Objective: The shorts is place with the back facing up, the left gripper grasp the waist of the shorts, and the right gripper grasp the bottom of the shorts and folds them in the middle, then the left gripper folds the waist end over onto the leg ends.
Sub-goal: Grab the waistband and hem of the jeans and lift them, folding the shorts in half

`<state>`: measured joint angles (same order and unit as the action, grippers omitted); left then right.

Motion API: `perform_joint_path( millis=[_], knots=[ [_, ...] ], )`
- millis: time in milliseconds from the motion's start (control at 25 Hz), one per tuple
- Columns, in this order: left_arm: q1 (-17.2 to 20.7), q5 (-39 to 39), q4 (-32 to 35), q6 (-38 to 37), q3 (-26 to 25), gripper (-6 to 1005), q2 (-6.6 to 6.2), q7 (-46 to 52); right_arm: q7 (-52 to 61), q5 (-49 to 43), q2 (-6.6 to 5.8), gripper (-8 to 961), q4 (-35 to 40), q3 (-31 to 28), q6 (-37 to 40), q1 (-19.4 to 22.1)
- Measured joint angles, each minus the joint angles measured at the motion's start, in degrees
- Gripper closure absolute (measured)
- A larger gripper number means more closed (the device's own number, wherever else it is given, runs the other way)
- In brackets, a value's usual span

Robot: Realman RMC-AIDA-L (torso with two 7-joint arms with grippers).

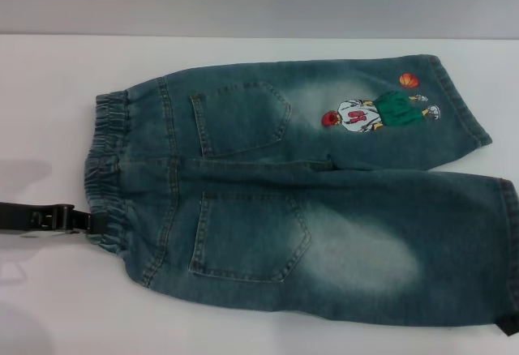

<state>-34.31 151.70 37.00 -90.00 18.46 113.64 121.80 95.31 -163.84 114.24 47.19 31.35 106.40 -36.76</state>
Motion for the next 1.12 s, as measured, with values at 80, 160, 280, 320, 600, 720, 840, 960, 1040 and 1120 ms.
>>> perform_joint_path(
  millis=[80, 160, 280, 320, 600, 720, 840, 960, 1040, 1120],
  knots=[
    [-0.07, 0.00, 0.00, 0.00, 0.00, 880, -0.04, 0.01, -0.46, 0.11, 0.03, 360, 0.72, -0.21, 0.07, 0.22],
    [-0.07, 0.00, 0.00, 0.00, 0.00, 880, -0.04, 0.01, -0.75, 0.17, -0.02, 403, 1.03, -0.43, 0.14, 0.33],
    [-0.29, 0.00, 0.00, 0.00, -0.01, 879, -0.12, 0.08, -0.93, 0.24, -0.22, 469, 1.31, -0.55, 0.52, 0.41],
    [-0.29, 0.00, 0.00, 0.00, -0.01, 878, -0.12, 0.08, -0.98, 0.26, -0.25, 491, 1.41, -0.59, 0.61, 0.46],
    [-0.39, 0.00, 0.00, 0.09, -0.11, 876, -0.18, 0.10, -1.34, 0.55, -0.43, 646, 1.76, -0.68, 0.70, 0.62],
    [-0.40, 0.00, 0.00, 0.09, -0.11, 875, -0.24, 0.15, -1.48, 0.58, -0.73, 734, 1.85, -0.69, 1.22, 0.65],
    [-0.41, 0.00, 0.00, 0.09, -0.11, 874, -0.27, 0.17, -2.24, 0.72, -0.91, 833, 2.17, -1.16, 2.27, 0.65],
    [-0.49, -1.75, -0.87, -1.39, -0.08, 873, -0.77, 0.14, -3.81, 1.55, -1.09, 901, 2.60, -2.55, 3.85, 0.64],
    [-0.50, -3.91, -1.87, -2.80, -0.08, 872, -1.30, -0.04, -5.00, 3.02, -1.38, 936, 3.12, -3.96, 5.06, 0.79],
    [-0.29, -7.59, -2.92, -4.96, -0.08, 871, -1.96, -0.31, -6.12, 4.59, -1.60, 954, 3.81, -5.35, 6.18, 1.01]
  ],
)
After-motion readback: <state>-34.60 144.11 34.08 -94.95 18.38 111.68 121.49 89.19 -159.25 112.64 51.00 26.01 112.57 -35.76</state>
